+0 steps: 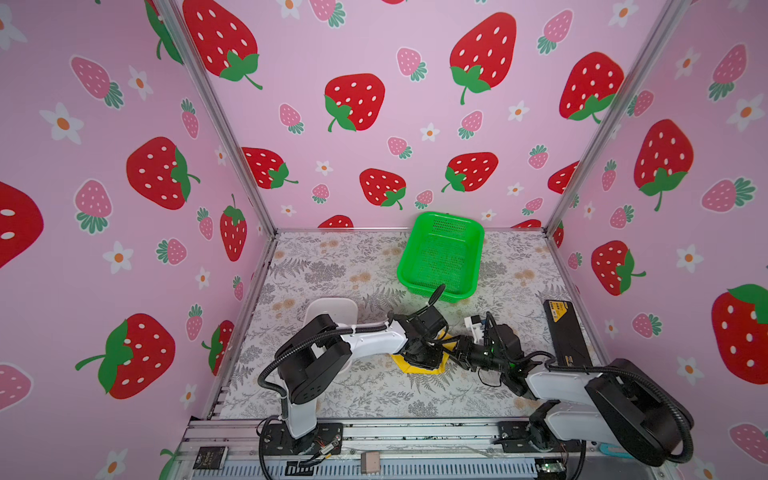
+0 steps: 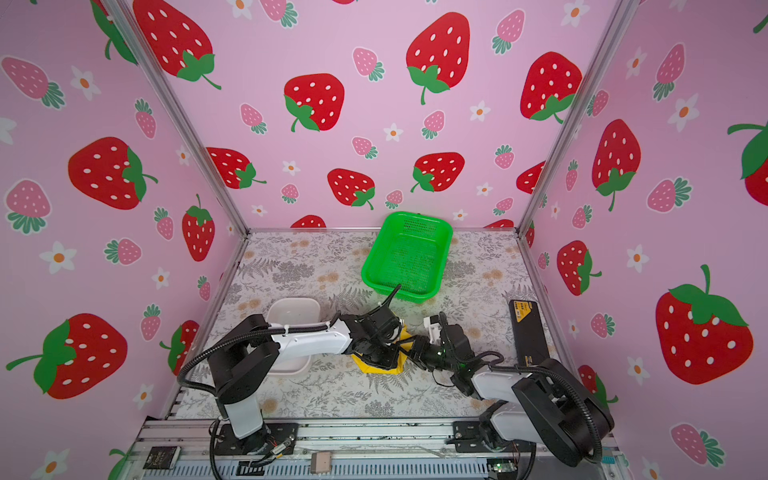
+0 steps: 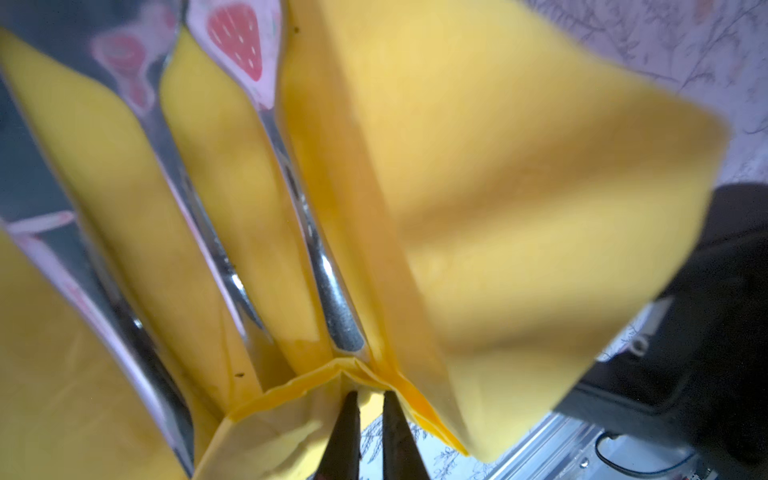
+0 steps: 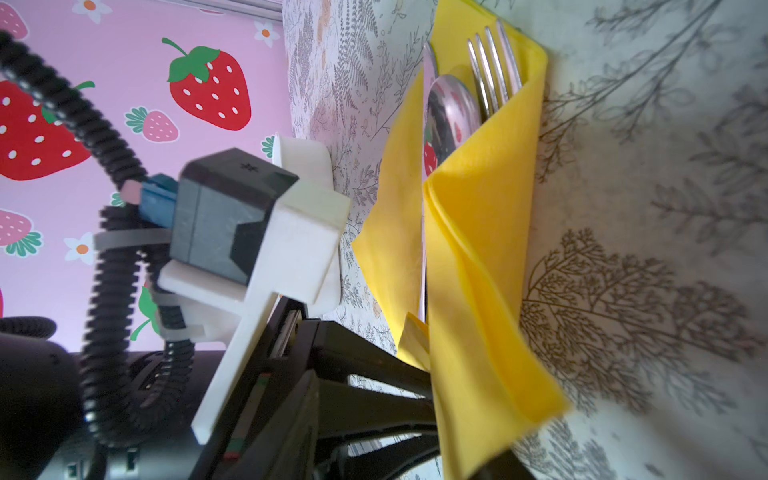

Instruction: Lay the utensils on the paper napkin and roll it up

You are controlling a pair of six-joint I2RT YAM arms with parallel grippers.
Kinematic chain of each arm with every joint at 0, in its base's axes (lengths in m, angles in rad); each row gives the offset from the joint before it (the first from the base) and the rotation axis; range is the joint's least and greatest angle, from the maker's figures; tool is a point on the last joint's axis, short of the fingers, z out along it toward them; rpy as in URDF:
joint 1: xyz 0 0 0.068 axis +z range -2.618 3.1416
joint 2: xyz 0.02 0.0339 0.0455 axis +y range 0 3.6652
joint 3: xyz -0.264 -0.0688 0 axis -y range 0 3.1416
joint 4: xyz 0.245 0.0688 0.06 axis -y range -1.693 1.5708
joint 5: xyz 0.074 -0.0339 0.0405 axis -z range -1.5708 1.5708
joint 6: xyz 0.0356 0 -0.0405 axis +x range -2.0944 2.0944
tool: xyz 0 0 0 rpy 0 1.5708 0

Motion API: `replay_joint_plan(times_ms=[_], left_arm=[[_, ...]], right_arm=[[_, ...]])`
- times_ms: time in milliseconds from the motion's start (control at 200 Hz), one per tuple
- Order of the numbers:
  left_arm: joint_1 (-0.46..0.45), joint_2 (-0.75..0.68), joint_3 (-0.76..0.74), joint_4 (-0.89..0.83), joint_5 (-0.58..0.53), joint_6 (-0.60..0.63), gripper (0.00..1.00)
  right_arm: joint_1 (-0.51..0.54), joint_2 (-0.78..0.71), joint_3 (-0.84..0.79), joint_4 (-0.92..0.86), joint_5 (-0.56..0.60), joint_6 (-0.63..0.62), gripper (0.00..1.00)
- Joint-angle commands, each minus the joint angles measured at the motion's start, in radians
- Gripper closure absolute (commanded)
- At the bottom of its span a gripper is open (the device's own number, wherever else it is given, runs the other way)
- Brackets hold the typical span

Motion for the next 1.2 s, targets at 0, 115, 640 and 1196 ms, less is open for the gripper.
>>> replay_joint_plan(times_ms=[0, 115, 640, 1196], left_arm=[[-0.002, -0.014, 0.005, -0.016, -0.010, 0.007, 0.85], [-0.003, -0.018, 0.000, -0.015, -0.015, 0.006, 0.85], [0.006, -0.030, -0.017, 0.002, -0.025, -0.011, 0.86], [0.042, -0.116, -0.117, 0.062, -0.062, -0.091, 0.89]], right_arm=[[-0.003, -0.028, 0.010, 0.016, -0.028, -0.010, 0.52], [-0.004, -0.050, 0.024, -0.038, -0.057, -0.039, 0.50], [0.018, -0.047, 0.045, -0.172, -0.039, -0.103, 0.63], [0.061, 0.011, 0.087, -0.125, -0.050, -0.124, 0.66]])
